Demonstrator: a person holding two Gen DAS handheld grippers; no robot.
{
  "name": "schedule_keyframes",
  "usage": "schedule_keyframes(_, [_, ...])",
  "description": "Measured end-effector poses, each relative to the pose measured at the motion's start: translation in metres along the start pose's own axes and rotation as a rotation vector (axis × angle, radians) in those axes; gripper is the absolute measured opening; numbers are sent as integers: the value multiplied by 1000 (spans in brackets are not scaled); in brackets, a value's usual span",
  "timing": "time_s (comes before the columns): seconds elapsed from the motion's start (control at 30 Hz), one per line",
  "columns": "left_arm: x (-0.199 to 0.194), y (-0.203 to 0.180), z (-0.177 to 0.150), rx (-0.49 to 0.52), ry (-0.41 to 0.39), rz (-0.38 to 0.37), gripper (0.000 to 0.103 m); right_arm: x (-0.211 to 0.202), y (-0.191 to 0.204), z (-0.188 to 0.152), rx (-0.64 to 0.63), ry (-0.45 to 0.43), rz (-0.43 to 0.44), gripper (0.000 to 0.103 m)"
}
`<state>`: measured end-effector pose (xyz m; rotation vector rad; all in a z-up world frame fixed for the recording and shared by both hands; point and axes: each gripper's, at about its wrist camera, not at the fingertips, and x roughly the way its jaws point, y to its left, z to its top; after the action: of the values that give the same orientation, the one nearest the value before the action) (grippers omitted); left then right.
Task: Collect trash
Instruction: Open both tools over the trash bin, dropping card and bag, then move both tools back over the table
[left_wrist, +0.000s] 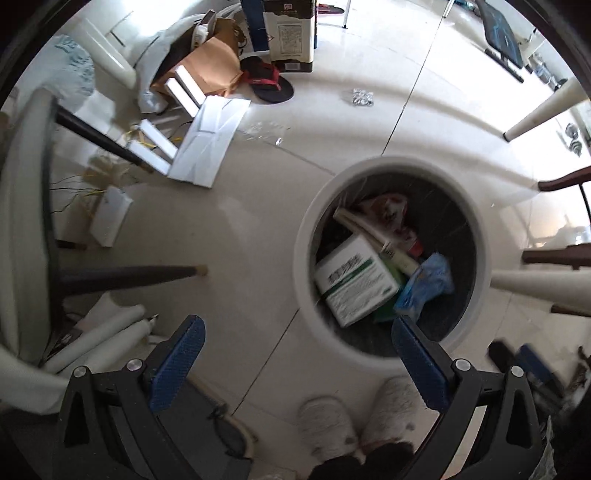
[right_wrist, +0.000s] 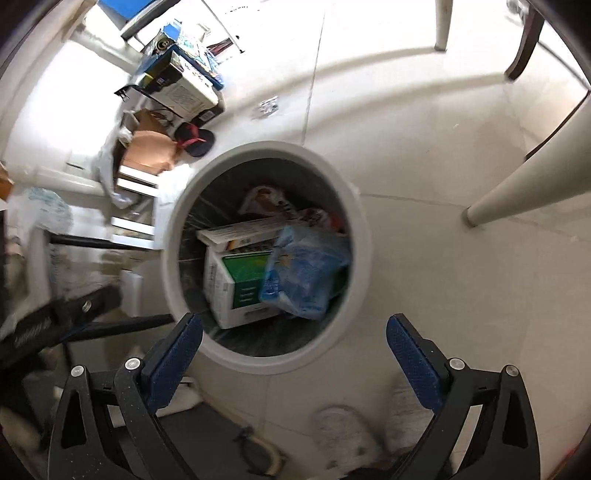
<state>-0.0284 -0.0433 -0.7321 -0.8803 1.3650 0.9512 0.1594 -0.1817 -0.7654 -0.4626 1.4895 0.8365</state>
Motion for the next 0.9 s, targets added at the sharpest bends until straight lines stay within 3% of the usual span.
schedule_keyframes(0.13, [-11,-1,-14,-13,-3,22,103,-18,5,-5,-40,-10,-121,101])
schedule_keyframes(0.27, [-29,2,-21,-24,-5,32,103,-37,6,-11,-72,-16,-164,101])
schedule_keyframes(0.63, [-92,3,-44,-23,-10,19,103,-123,18,-20,-119,-58,-164,101])
schedule_keyframes(0.9, [-169,1,-71,-24,15,15,103,-207,33,-24,-158,-47,-161,101])
